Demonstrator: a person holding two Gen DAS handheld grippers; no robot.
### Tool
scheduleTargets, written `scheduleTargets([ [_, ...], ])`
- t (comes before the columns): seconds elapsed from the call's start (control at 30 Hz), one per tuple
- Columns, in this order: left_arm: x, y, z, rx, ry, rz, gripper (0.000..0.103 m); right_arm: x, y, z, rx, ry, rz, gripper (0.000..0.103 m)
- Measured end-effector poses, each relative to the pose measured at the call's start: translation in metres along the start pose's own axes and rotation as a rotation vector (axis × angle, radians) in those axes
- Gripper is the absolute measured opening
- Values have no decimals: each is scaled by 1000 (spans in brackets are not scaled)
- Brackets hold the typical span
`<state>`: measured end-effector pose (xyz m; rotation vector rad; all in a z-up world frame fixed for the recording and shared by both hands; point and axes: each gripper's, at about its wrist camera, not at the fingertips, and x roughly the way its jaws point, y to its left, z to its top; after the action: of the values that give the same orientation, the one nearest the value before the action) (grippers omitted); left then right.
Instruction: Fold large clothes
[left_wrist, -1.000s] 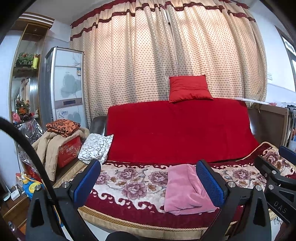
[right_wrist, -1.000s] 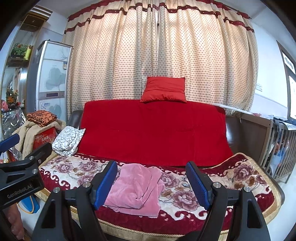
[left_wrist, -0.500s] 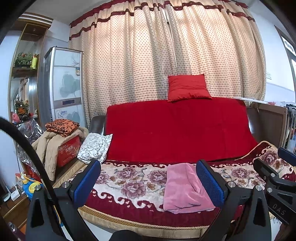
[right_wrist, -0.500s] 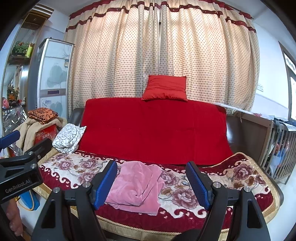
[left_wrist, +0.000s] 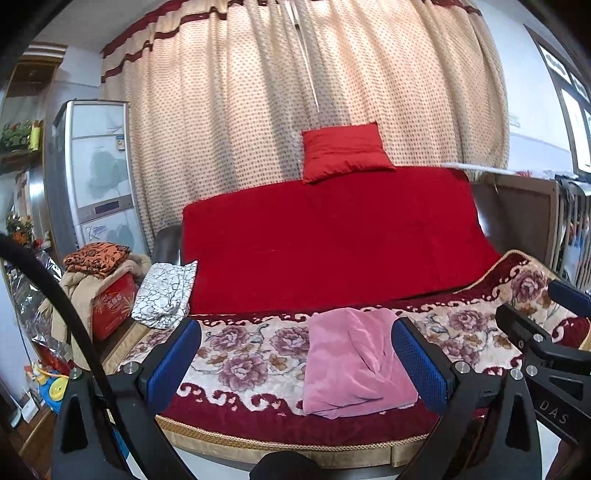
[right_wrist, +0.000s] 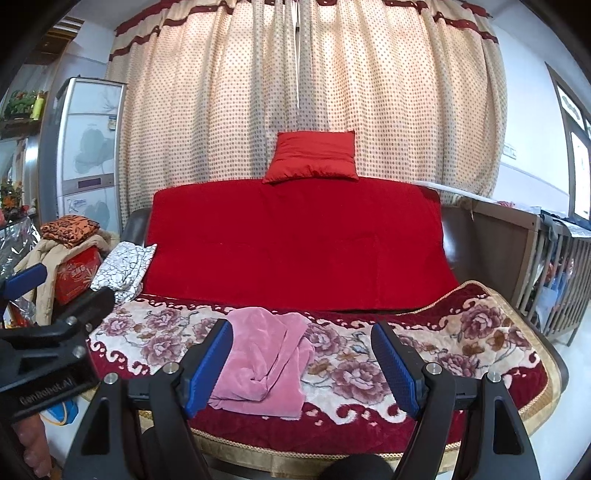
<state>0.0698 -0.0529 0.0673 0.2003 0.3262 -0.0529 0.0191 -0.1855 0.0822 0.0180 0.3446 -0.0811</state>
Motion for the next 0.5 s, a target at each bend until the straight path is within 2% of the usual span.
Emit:
scheduleTargets([
  [0.23,8,2,6,0,3,24,102,13,5,4,-1,9,21,80],
  [0.5,34,11,7,-25,46,46,102,41,16,9,-16,27,53,80],
])
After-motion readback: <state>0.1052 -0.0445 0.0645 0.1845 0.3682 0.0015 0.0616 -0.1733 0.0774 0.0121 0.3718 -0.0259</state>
